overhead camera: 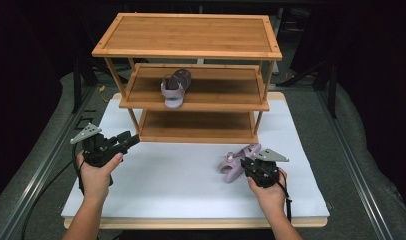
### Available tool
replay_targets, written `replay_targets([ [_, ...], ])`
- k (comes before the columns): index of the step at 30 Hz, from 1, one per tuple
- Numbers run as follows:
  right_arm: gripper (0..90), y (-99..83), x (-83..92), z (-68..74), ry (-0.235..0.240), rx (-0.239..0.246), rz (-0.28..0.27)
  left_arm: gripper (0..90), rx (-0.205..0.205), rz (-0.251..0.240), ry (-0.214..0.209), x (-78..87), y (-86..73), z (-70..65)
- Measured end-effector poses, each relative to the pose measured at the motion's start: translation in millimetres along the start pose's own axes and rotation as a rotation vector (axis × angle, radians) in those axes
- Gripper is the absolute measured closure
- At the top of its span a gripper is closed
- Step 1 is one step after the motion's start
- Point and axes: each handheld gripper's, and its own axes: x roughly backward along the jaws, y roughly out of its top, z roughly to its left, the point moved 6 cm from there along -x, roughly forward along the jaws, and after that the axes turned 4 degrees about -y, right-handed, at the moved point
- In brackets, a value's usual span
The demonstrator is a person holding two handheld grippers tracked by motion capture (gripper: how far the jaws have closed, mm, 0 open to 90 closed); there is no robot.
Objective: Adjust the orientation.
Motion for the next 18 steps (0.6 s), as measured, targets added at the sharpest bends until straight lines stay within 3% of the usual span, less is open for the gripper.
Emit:
replay_targets([
  [4,74.3,3.2,-3.9,5.3,0.041,0.006,-0.005,53.6,-0.001,0.004,0.001,-0.8,-1.0,-0.2],
  [8,75.8,3.7,-6.3,8.8,-0.001,0.072,0.002,53.5,0.004,-0.002,0.008,0.3,-0.9,1.8],
  [18,76.6,-3.8,4.9,6.9,-0.047,0.122,0.023,53.5,0.009,-0.015,0.018,4.9,0.7,4.9],
])
